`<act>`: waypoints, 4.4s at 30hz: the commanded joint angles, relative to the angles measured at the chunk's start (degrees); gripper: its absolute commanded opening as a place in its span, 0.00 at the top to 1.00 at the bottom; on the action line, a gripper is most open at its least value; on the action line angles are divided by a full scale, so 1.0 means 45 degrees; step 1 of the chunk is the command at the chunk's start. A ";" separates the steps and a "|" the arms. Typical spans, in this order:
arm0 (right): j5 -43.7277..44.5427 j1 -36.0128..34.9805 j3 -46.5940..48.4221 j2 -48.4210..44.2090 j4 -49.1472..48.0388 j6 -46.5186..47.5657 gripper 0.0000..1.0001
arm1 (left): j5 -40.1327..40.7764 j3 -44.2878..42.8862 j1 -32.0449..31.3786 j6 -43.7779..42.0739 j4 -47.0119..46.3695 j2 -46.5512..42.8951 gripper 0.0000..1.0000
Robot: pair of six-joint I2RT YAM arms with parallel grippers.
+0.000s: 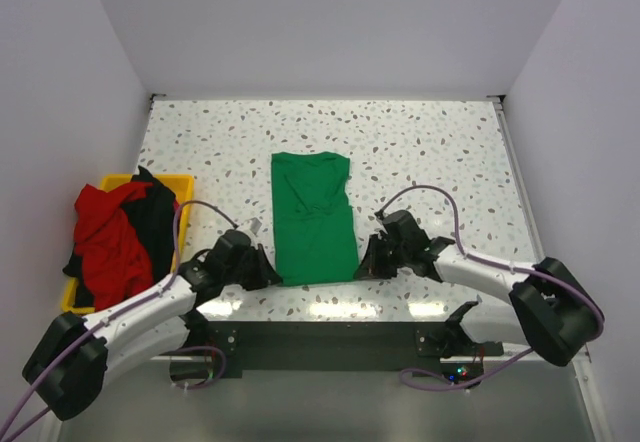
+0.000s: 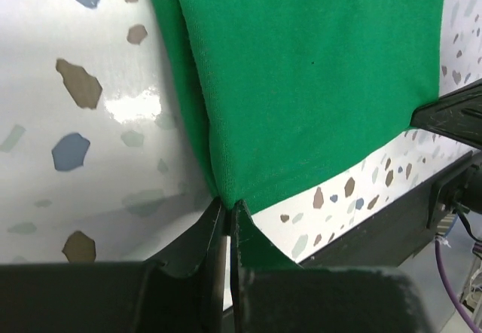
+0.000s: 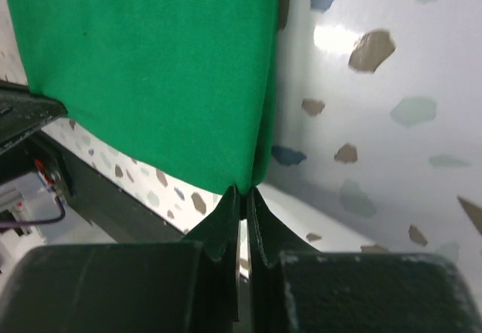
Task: Fold and stack the t-shirts
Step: Fold the tshirt
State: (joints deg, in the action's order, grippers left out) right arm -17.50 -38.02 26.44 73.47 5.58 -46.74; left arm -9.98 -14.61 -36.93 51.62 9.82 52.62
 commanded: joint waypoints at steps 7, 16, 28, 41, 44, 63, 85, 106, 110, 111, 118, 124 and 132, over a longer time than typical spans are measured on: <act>-0.0741 -0.0516 -0.0407 -0.2692 0.2565 0.0836 1.00 | -0.0439 -0.0073 -0.0622 0.0268 0.2230 -0.2746 1.00; 0.0547 -0.0516 0.2150 -0.2891 0.4540 0.1539 1.00 | 0.0049 -0.2201 -0.0622 -0.0142 0.2602 -0.2008 1.00; 0.0451 0.0887 0.6857 0.0135 0.4443 0.2456 1.00 | -0.0379 -0.7489 0.0780 -0.2405 0.2523 0.2522 1.00; -0.1072 0.3760 1.3808 0.7026 0.4950 0.2965 1.00 | -0.1883 -1.1946 0.3908 -0.3150 0.1060 0.8381 1.00; -0.1423 0.4171 1.5878 0.9058 0.5243 0.2926 1.00 | -0.1981 -1.2942 0.4396 -0.3111 0.0631 0.9748 1.00; -0.3104 0.4367 2.3168 1.5917 0.3369 0.0934 1.00 | -0.1963 -1.3609 0.6546 -0.2759 -0.0971 1.3482 1.00; -0.2908 0.4289 2.3676 1.6465 0.1338 0.0778 0.91 | -0.2059 -1.3120 0.7737 -0.2818 -0.1070 1.2525 1.00; 0.2165 0.2591 1.6637 1.0649 0.2649 0.4956 0.58 | -0.1454 -1.0817 0.7953 -0.1666 -0.1871 0.9676 0.47; 0.3729 0.1422 1.5356 0.9845 0.2021 0.5561 0.59 | -0.1533 -1.0192 0.7777 -0.1665 -0.1929 0.8894 0.47; 0.4196 0.1205 1.5394 1.0019 0.2021 0.5969 0.59 | -0.1571 -1.0133 0.7757 -0.1685 -0.1910 0.8680 0.48; 0.5253 0.0305 1.7365 1.2223 0.3698 0.6754 0.59 | -0.1767 -1.0112 0.7757 -0.2036 -0.1520 0.8248 0.48; 0.5373 0.0090 1.9569 1.4217 0.5514 0.7281 0.48 | -0.2059 -1.0054 0.7757 -0.2134 -0.1441 0.8306 0.49; 0.6388 -0.0496 1.8996 1.4378 0.6826 0.7751 0.33 | -0.2119 -0.9625 0.7679 -0.2154 -0.1480 0.8053 0.50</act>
State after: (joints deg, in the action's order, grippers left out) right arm 7.42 -39.16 116.64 138.65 28.80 -13.43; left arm -18.52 -58.94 -1.98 42.83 4.38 91.50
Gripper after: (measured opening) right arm 0.657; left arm 0.507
